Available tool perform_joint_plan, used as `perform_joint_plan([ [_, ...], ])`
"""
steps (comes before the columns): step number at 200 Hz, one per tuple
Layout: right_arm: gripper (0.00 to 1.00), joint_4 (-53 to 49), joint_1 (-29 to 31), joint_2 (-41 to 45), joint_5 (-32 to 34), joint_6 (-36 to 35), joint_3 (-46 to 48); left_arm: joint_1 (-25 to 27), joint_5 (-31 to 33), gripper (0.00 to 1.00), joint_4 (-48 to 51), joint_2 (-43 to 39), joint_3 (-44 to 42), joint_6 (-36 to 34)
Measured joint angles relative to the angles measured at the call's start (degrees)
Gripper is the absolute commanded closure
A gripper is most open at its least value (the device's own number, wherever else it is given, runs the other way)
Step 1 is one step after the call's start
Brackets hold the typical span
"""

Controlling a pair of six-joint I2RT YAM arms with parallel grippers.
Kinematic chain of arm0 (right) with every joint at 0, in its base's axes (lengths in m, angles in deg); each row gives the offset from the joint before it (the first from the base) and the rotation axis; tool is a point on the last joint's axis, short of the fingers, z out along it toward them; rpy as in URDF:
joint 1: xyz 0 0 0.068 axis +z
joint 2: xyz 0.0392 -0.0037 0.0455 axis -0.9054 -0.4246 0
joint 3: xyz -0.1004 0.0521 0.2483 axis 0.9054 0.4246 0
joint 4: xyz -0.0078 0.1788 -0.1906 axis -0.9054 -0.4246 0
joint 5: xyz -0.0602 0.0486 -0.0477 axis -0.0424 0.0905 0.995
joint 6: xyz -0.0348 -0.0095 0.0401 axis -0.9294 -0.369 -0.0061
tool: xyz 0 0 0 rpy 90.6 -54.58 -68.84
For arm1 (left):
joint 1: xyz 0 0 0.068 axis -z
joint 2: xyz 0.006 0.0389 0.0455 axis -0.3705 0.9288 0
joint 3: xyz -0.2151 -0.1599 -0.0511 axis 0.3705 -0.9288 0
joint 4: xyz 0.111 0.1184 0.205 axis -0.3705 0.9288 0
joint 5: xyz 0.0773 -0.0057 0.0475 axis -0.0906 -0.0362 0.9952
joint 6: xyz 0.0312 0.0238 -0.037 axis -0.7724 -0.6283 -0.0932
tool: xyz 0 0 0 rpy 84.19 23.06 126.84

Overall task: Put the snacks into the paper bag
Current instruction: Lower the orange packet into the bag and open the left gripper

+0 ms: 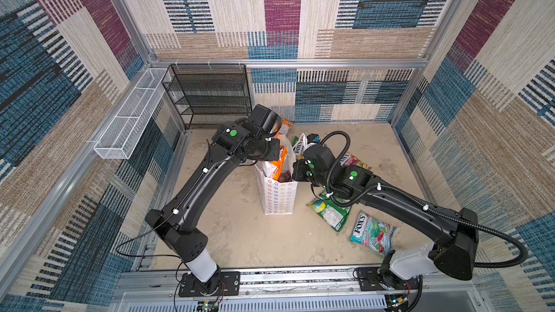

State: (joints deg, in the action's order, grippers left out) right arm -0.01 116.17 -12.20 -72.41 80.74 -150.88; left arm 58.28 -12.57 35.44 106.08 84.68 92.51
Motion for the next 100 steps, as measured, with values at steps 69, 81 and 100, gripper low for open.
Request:
perform_joint_plan([
  [69, 1.0, 0.9, 0.0, 0.1, 0.0, 0.0, 1.1, 0.0, -3.0, 0.9, -2.1, -1.4, -6.4, -1.8],
  [81, 1.0, 1.0, 0.0, 0.2, 0.0, 0.0, 1.1, 0.1, -3.7, 0.9, -2.1, -1.4, -6.9, -2.1],
  [100, 1.0, 1.0, 0.0, 0.3, 0.0, 0.0, 1.1, 0.4, -3.7, 0.9, -2.2, -1.4, -7.2, -2.5],
])
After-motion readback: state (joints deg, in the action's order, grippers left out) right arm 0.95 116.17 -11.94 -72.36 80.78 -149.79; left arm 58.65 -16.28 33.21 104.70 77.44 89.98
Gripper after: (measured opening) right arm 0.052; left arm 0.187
